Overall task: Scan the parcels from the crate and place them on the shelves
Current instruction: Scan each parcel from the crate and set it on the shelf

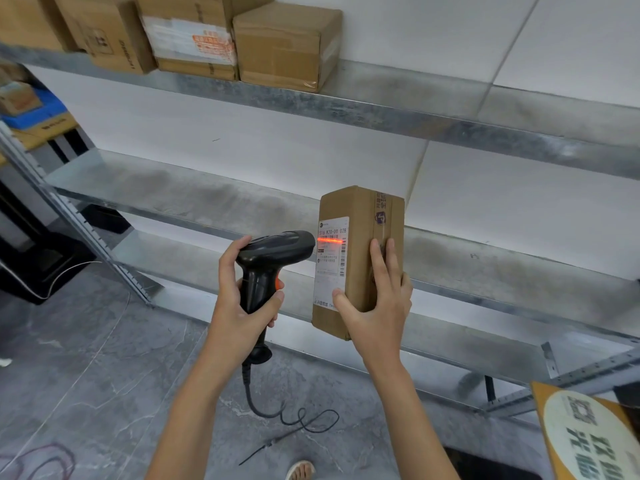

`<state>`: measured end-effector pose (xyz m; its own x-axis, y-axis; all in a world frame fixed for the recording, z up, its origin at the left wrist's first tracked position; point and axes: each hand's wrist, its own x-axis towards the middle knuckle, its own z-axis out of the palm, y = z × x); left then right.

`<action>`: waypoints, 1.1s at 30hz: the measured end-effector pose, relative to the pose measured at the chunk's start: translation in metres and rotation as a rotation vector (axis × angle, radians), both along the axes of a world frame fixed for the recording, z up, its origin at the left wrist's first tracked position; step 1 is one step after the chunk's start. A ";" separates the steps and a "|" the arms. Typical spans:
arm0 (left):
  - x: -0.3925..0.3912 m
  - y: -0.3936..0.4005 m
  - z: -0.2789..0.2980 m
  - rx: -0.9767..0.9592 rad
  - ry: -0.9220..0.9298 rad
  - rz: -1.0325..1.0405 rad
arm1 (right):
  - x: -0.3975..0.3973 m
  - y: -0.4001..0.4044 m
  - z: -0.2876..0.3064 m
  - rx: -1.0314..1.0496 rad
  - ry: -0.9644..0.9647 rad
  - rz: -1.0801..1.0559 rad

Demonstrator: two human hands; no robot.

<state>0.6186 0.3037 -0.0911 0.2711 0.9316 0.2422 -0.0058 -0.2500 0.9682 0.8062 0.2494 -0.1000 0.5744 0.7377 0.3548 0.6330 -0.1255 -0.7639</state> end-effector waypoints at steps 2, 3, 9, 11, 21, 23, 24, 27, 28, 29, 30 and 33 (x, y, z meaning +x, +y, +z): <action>0.001 -0.001 0.000 0.007 -0.007 0.005 | 0.000 -0.002 0.000 0.001 0.012 -0.007; 0.001 -0.001 -0.001 0.010 -0.009 0.008 | 0.000 -0.003 0.000 0.004 0.014 -0.008; 0.002 -0.003 -0.005 -0.003 -0.009 0.001 | 0.000 -0.008 0.000 0.000 0.013 -0.007; 0.002 -0.003 -0.005 -0.009 -0.008 -0.002 | 0.000 -0.008 0.001 0.000 0.019 -0.010; 0.014 -0.013 -0.007 -0.034 0.020 0.038 | 0.008 -0.019 0.000 -0.009 0.117 -0.025; 0.018 -0.015 -0.008 -0.042 0.031 0.038 | 0.014 -0.022 -0.001 -0.013 0.130 -0.035; 0.021 -0.016 -0.008 -0.044 0.035 0.036 | 0.017 -0.023 -0.001 -0.013 0.139 -0.040; 0.032 -0.016 -0.008 -0.050 0.043 0.025 | 0.029 -0.029 -0.002 -0.001 0.172 -0.056; 0.037 -0.016 -0.007 -0.050 0.045 0.017 | 0.034 -0.032 -0.002 0.004 0.178 -0.066; 0.044 -0.015 -0.007 -0.050 0.049 0.007 | 0.039 -0.035 -0.001 0.012 0.186 -0.079; 0.051 -0.015 -0.006 -0.049 0.051 -0.006 | 0.045 -0.039 0.000 0.023 0.197 -0.096; 0.079 -0.016 -0.003 -0.036 0.051 -0.055 | 0.068 -0.055 0.005 0.059 0.244 -0.159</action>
<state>0.6977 0.2874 -0.0945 0.3336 0.9226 0.1935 0.0307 -0.2158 0.9759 0.8742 0.1947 -0.0952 0.7550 0.6133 0.2320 0.4058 -0.1591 -0.9000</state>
